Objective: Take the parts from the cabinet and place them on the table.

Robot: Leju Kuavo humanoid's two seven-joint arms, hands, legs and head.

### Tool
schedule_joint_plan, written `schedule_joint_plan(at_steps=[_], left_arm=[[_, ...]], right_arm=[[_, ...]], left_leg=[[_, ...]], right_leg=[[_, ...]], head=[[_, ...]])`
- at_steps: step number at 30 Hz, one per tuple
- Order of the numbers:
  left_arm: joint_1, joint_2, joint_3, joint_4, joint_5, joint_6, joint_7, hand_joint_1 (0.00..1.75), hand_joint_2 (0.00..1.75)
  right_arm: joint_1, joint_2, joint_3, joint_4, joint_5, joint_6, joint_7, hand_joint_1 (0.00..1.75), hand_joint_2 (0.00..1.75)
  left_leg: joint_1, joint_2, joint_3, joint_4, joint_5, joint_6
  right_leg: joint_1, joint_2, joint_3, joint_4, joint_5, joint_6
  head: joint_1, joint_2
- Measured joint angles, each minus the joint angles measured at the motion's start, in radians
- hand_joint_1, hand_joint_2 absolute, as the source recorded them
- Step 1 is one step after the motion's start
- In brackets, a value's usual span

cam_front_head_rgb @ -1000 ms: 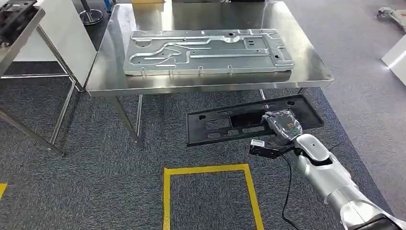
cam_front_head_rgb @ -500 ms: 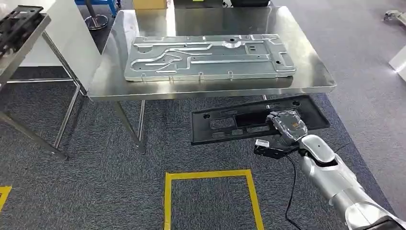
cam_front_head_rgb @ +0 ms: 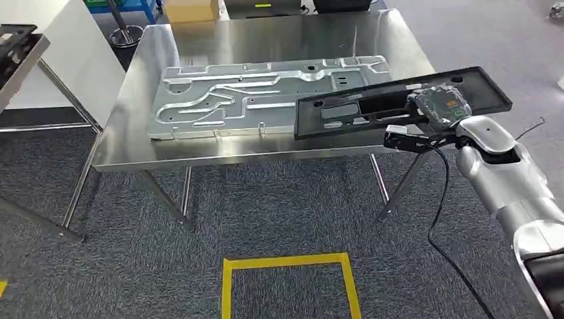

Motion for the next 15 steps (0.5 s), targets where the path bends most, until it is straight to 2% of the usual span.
schedule_joint_plan(at_steps=[1,2,3,4,5,6,7,8,9,11,12,13,14,15], left_arm=[[0.005,0.000,0.000,0.000,0.002,0.003,-0.002,0.00,1.75],[0.010,0.004,0.001,0.000,0.003,0.008,-0.002,0.00,1.75],[0.020,0.005,0.002,0.002,0.003,0.013,-0.004,0.00,1.75],[0.022,0.004,0.003,0.002,0.004,0.017,-0.010,0.00,1.75],[0.012,0.004,0.003,0.002,0.002,0.018,-0.010,0.00,1.75],[0.003,0.001,0.003,0.002,0.002,0.018,-0.008,0.00,1.75],[-0.002,0.000,0.003,0.001,0.002,0.018,-0.007,0.00,1.75],[-0.003,-0.001,0.005,0.001,0.003,0.019,-0.006,0.00,1.75],[-0.003,0.000,0.006,0.001,0.005,0.021,-0.005,0.00,1.75],[-0.002,-0.003,0.007,0.001,0.009,0.024,-0.005,0.00,1.75],[0.001,-0.004,0.007,0.001,0.012,0.024,-0.005,0.00,1.75],[0.003,-0.005,0.009,0.001,0.016,0.024,-0.007,0.00,1.75],[0.005,-0.007,0.012,0.001,0.025,0.024,-0.007,0.00,1.75],[0.009,-0.008,0.021,0.001,0.044,0.021,-0.010,0.00,1.75]], right_arm=[[-0.029,0.008,0.013,0.018,0.002,0.010,0.000,1.75,1.75],[-0.051,0.014,0.026,0.037,0.006,0.021,0.002,1.75,1.75],[-0.078,0.025,0.042,0.062,0.009,0.034,0.003,1.75,1.75],[-0.109,0.034,0.059,0.081,0.013,0.049,0.003,1.75,1.75],[-0.133,0.039,0.068,0.091,0.014,0.051,0.004,1.75,1.75],[-0.166,0.039,0.074,0.099,0.010,0.055,0.003,1.75,1.75],[-0.192,0.038,0.078,0.105,0.002,0.056,0.006,1.75,1.75],[-0.214,0.038,0.081,0.111,-0.006,0.057,0.006,1.75,1.75],[-0.240,0.038,0.084,0.119,-0.014,0.059,0.006,1.75,1.75],[-0.256,0.040,0.095,0.138,-0.030,0.066,0.006,1.75,1.75],[-0.252,0.040,0.103,0.147,-0.036,0.068,0.006,1.75,1.75],[-0.249,0.041,0.111,0.155,-0.042,0.071,0.004,1.75,1.75],[-0.247,0.041,0.117,0.162,-0.049,0.075,0.000,1.75,1.75],[-0.247,0.041,0.123,0.165,-0.061,0.081,-0.005,1.75,1.75]], left_leg=[[-0.010,-0.002,0.000,-0.077,0.112,0.024],[-0.024,-0.007,0.005,-0.164,0.300,0.047],[-0.039,-0.028,0.001,-0.197,0.380,0.048],[-0.029,-0.026,0.013,-0.166,0.373,0.047],[-0.035,-0.025,0.016,-0.156,0.357,0.045],[-0.040,-0.025,0.016,-0.152,0.349,0.053],[-0.031,-0.024,0.032,-0.171,0.341,0.059],[-0.030,-0.024,0.044,-0.177,0.331,0.060],[-0.029,-0.024,0.055,-0.182,0.322,0.066],[-0.028,-0.028,0.081,-0.191,0.302,0.066],[-0.028,-0.030,0.096,-0.192,0.291,0.066],[-0.027,-0.032,0.109,-0.191,0.281,0.065],[-0.027,-0.035,0.121,-0.191,0.271,0.063],[-0.028,-0.037,0.132,-0.191,0.263,0.060]], right_leg=[[0.005,0.001,0.027,-0.008,-0.017,0.000],[0.004,0.006,0.045,-0.013,-0.032,0.003],[0.012,0.012,0.069,-0.007,-0.051,0.009],[0.018,0.017,0.076,-0.011,-0.071,0.016],[0.011,0.018,0.084,-0.016,-0.082,0.023],[0.009,0.018,0.094,-0.028,-0.087,0.030],[0.007,0.013,0.107,-0.022,-0.102,0.033],[0.007,0.003,0.090,0.015,-0.109,0.033],[0.010,0.001,0.043,0.086,-0.140,0.034],[0.011,0.001,-0.064,0.245,-0.194,0.040],[0.011,0.001,-0.111,0.296,-0.190,0.042],[0.009,0.001,-0.139,0.301,-0.155,0.044],[0.008,0.000,-0.153,0.263,-0.092,0.045],[0.006,0.000,-0.150,0.192,-0.013,0.046]], head=[[0.000,0.000],[0.000,0.000],[0.000,0.000],[0.001,0.000],[0.000,0.000],[0.002,0.000],[0.001,0.000],[0.000,0.000],[0.001,0.000],[0.001,0.000],[0.001,0.000],[0.001,0.000],[0.001,0.000],[0.001,0.000]])
